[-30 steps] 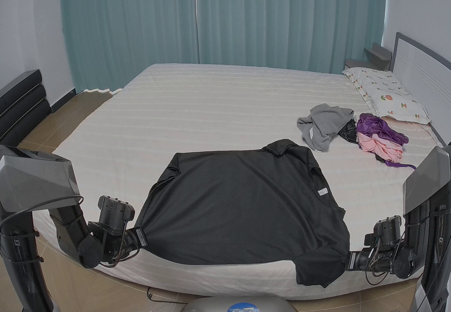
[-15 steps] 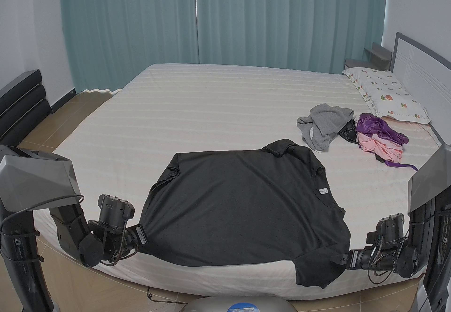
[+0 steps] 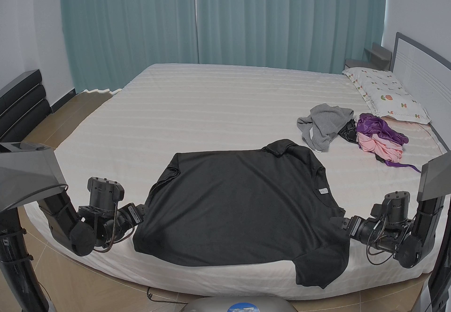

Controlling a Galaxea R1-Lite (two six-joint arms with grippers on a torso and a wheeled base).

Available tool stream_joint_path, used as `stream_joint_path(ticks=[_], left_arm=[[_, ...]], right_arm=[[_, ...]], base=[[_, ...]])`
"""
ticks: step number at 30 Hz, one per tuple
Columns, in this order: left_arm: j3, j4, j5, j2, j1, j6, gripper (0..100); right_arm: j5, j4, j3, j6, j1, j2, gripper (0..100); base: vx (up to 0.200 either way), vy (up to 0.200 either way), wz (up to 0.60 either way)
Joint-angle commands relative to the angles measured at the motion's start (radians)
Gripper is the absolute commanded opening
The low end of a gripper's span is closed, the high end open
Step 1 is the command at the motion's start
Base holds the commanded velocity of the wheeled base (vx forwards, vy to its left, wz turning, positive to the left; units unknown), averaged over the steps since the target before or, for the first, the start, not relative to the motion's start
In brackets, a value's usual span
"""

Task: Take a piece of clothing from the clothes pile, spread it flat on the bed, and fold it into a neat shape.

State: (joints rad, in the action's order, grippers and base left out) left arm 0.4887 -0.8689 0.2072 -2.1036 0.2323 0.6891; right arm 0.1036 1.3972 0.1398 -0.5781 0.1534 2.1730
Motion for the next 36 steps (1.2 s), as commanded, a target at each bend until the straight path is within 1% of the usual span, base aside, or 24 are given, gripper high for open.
stream_joint_path(ticks=[1, 3, 5, 6, 7, 8, 9, 10, 13, 15, 17, 19, 24, 26, 29, 36], left_arm=[[-0.002, -0.001, -0.003, 0.066, -0.001, 0.041, 100], [-0.013, -0.001, -0.005, 0.062, -0.001, 0.067, 100], [-0.022, -0.002, -0.017, 0.060, -0.004, 0.090, 100], [-0.022, -0.002, -0.017, 0.060, -0.004, 0.090, 100], [-0.024, -0.009, -0.038, 0.060, -0.008, 0.115, 100], [-0.025, -0.025, -0.081, 0.063, -0.013, 0.170, 100], [-0.024, -0.027, -0.085, 0.063, -0.013, 0.178, 100], [-0.025, -0.033, -0.132, 0.059, -0.015, 0.230, 100], [-0.024, -0.033, -0.193, 0.053, -0.019, 0.265, 100], [-0.022, -0.035, -0.207, 0.040, -0.025, 0.265, 100], [-0.016, -0.036, -0.209, 0.019, -0.025, 0.267, 100], [-0.012, -0.038, -0.207, -0.003, -0.025, 0.270, 100], [-0.012, -0.055, -0.206, -0.013, -0.025, 0.293, 100], [-0.019, -0.087, -0.203, -0.012, -0.028, 0.331, 100], [-0.039, -0.130, -0.209, -0.013, -0.038, 0.340, 100], [-0.050, -0.139, -0.209, -0.019, -0.031, 0.340, 100]], right_arm=[[-0.002, -0.001, 0.055, -0.051, 0.043, -0.045, 100], [-0.002, 0.005, 0.055, -0.137, 0.078, -0.045, 100], [-0.002, 0.009, 0.055, -0.200, 0.094, -0.045, 100], [-0.002, 0.009, 0.055, -0.200, 0.094, -0.045, 100], [-0.001, 0.011, 0.057, -0.252, 0.104, -0.045, 100], [0.008, 0.011, 0.055, -0.322, 0.127, -0.048, 100], [0.010, 0.011, 0.055, -0.325, 0.130, -0.048, 100], [0.010, 0.011, 0.052, -0.359, 0.150, -0.042, 100], [0.014, 0.011, 0.049, -0.382, 0.147, -0.036, 100], [0.024, 0.011, 0.055, -0.408, 0.144, -0.030, 100], [0.030, 0.011, 0.057, -0.437, 0.143, -0.032, 100], [0.041, 0.011, 0.058, -0.460, 0.130, -0.032, 100], [0.057, 0.012, 0.060, -0.467, 0.115, -0.030, 100], [0.057, 0.012, 0.061, -0.473, 0.117, -0.021, 100], [0.057, 0.020, 0.061, -0.476, 0.120, -0.012, 100], [0.045, 0.055, 0.052, -0.474, 0.127, 0.001, 100]], base=[[0.000, 0.000, 0.00], [0.000, 0.000, 0.00], [0.000, 0.000, 0.00], [0.000, 0.000, 0.00], [0.000, 0.000, 0.00], [0.000, 0.000, 0.00], [0.000, 0.200, 0.00], [0.000, 0.200, 0.00], [0.000, 0.200, 0.00], [0.000, 0.200, 0.00], [0.000, 0.200, 0.00], [0.000, 0.000, 0.00], [0.000, 0.000, 0.00], [0.000, 0.000, 0.00], [0.000, 0.000, 0.00], [0.200, 0.000, 0.00]])
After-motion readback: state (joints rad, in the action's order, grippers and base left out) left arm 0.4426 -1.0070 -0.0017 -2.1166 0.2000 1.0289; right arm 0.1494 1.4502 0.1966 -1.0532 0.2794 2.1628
